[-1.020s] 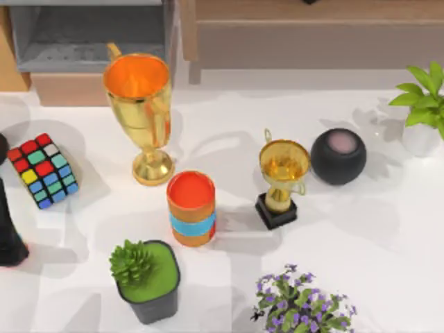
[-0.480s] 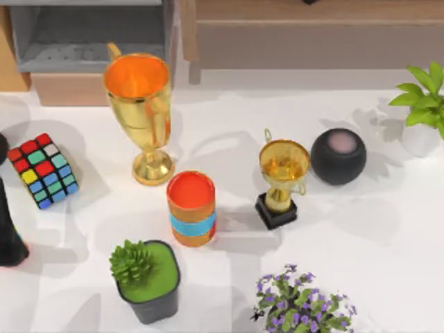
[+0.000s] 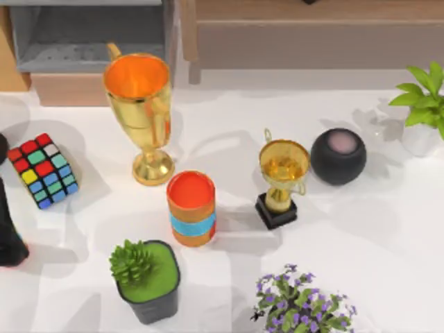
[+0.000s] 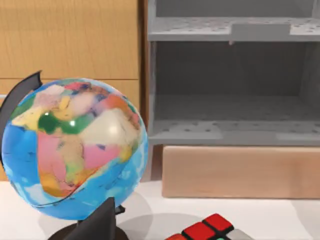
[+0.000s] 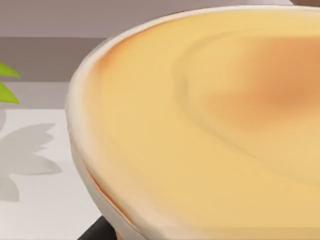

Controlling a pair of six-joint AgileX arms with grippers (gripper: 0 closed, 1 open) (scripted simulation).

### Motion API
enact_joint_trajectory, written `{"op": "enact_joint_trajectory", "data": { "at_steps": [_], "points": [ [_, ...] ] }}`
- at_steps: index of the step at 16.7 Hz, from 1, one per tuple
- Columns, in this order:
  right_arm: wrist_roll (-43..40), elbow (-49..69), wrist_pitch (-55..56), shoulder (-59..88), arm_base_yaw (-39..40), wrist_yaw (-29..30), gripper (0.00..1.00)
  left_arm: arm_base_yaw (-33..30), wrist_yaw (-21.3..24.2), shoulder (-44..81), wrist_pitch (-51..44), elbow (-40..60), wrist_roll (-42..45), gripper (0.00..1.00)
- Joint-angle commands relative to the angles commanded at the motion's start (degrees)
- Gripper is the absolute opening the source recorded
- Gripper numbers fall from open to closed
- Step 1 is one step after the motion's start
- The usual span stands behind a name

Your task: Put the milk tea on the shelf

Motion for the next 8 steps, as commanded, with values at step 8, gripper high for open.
{"op": "enact_joint_trajectory", "data": {
  "at_steps": [8],
  "points": [
    [0.1, 0.0, -0.8, -0.7, -0.1, 0.0, 0.0, 0.0, 0.0, 0.0, 0.0, 0.0, 0.0, 1.0]
  ]
}}
